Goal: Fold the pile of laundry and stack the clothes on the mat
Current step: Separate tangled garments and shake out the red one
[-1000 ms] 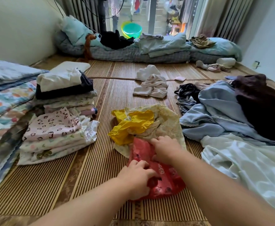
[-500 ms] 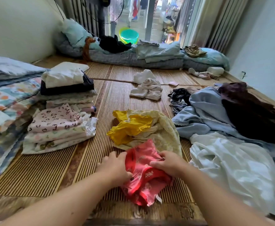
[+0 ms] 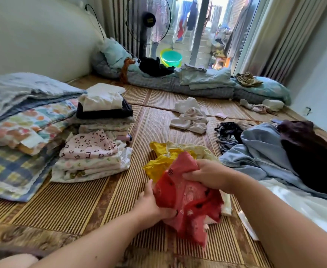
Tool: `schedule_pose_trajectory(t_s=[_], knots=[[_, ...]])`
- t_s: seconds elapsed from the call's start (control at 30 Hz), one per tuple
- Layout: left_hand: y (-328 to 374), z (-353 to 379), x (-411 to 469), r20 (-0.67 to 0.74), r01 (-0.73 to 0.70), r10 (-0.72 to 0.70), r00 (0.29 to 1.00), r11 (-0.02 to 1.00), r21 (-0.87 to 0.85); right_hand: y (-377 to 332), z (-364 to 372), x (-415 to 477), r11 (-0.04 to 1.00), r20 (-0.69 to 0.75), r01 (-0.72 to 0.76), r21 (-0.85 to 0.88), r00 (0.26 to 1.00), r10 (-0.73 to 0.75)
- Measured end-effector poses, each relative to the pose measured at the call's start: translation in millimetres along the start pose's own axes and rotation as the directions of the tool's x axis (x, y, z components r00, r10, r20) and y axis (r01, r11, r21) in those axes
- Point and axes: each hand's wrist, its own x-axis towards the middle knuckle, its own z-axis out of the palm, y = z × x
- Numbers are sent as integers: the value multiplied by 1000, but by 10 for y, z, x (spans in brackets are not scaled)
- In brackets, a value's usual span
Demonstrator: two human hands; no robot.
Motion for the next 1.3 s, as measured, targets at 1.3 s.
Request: schedule_pose_trajectory(t_s=[1.3], knots=[[-201,-3230,598,-524,-126,156,838,988,93,-1653,874,2128,948,-91,318,-4,944,-317]])
